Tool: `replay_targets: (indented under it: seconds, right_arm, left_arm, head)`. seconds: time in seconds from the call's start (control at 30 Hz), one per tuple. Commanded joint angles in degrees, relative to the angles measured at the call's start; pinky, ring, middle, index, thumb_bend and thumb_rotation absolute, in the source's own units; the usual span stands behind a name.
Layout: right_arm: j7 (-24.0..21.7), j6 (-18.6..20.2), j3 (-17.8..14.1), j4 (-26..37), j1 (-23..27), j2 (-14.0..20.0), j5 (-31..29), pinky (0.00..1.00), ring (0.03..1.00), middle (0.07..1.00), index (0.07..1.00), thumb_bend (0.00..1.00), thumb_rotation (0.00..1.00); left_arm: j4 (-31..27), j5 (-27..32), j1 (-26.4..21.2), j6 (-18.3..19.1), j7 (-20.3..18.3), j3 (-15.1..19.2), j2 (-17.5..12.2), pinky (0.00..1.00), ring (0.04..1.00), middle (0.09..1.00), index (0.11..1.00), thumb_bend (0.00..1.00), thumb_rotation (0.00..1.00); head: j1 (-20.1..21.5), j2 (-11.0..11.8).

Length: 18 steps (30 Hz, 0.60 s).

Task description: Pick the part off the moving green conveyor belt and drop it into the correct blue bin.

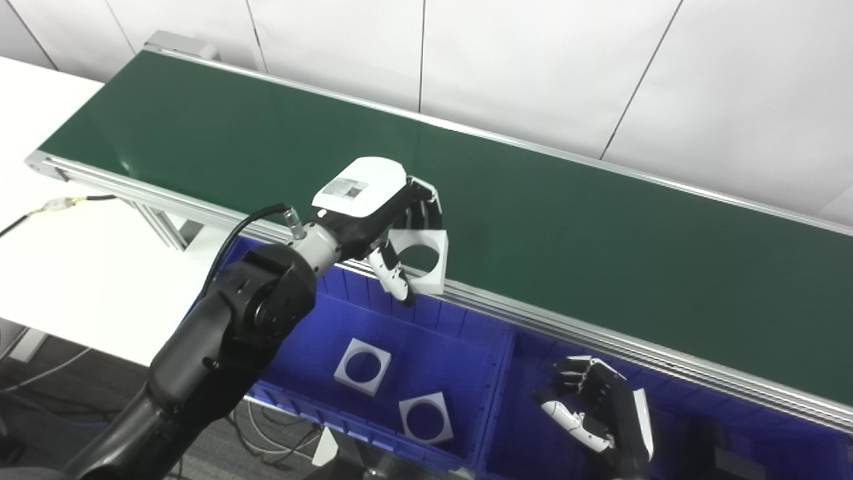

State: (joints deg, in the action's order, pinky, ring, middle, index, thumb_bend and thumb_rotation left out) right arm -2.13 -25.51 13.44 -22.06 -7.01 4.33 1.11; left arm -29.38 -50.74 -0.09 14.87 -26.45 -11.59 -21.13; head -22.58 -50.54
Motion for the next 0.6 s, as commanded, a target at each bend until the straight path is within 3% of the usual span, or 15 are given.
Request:
replay_targets:
  seconds: [0.0, 0.23, 0.57]
  right_arm:
    - [-1.43, -1.4, -0.72, 2.04, 0.49, -0.54, -0.99, 0.44, 0.508, 0.573, 0.493, 0.52, 0.15]
    - [-2.5, -1.41, -1.73, 2.3, 0.31, -1.01, -1.05, 0.44, 0.504, 0.571, 0.492, 0.52, 0.15]
    - [-3.64, -1.39, -2.62, 2.49, -0.03, -1.87, -1.36, 0.44, 0.505, 0.569, 0.493, 0.52, 0.15]
  left_arm:
    - [-1.76, -1.28, 0.4, -0.29, 0.22, 0.43, -0.67, 0.37, 0.429, 0.451, 0.529, 0.52, 0.0]
    - [-0.49, -2.96, 3.45, -0.66, -0.19, -0.16, 0.1, 0.38, 0.447, 0.454, 0.532, 0.52, 0.0]
    - [8.51, -6.05, 5.67, -3.87, 5.54, -3.3, 0.22, 0.33, 0.417, 0.446, 0.524, 0.52, 0.0]
  head:
    - [-0.05, -0.2]
    - [-0.25, -0.27]
    - [0.08, -0.45]
